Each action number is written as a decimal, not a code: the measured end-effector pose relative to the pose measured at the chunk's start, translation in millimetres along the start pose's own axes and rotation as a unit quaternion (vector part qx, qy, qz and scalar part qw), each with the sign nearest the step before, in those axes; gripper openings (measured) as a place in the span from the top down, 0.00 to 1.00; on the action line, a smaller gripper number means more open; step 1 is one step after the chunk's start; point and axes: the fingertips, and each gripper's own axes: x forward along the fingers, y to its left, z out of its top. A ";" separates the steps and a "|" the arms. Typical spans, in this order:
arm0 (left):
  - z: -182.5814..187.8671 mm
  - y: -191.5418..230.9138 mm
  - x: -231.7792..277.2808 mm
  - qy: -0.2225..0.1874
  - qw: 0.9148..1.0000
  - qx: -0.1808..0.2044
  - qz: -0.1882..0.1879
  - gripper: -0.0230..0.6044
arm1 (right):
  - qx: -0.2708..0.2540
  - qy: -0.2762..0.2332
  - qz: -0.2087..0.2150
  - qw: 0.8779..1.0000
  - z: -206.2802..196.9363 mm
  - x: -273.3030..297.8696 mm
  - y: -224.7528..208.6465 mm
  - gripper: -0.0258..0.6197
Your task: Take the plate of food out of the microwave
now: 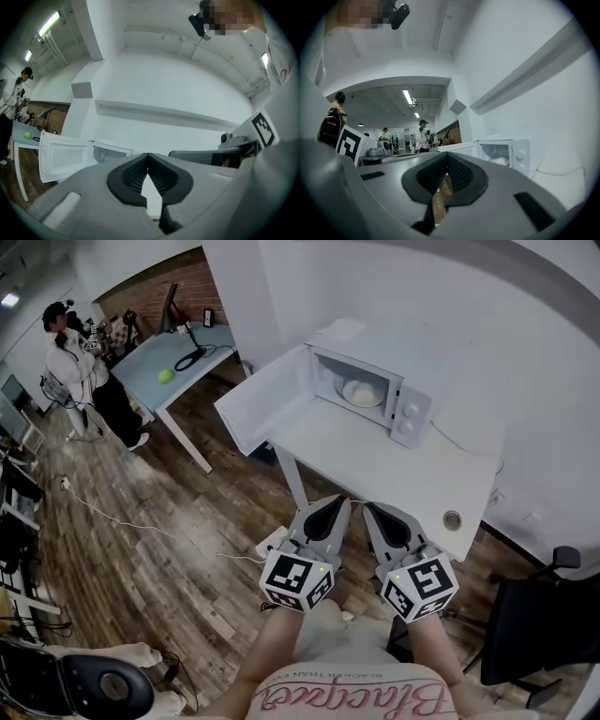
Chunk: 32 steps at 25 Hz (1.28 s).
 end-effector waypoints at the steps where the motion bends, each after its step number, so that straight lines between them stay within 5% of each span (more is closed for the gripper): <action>1: -0.1 -0.9 1.0 0.000 1.000 0.001 -0.001 0.95 | 0.000 -0.001 -0.001 1.000 0.6 -0.1 -1.1 0.94; 21: -6.4 15.7 23.3 0.003 1.000 -0.008 0.010 0.95 | 0.007 0.009 0.001 1.000 -5.6 17.1 -23.5 0.94; 32: -8.0 65.9 39.7 0.003 0.999 -0.019 0.043 0.95 | 0.016 0.017 -0.002 1.000 -11.4 45.7 -42.9 0.94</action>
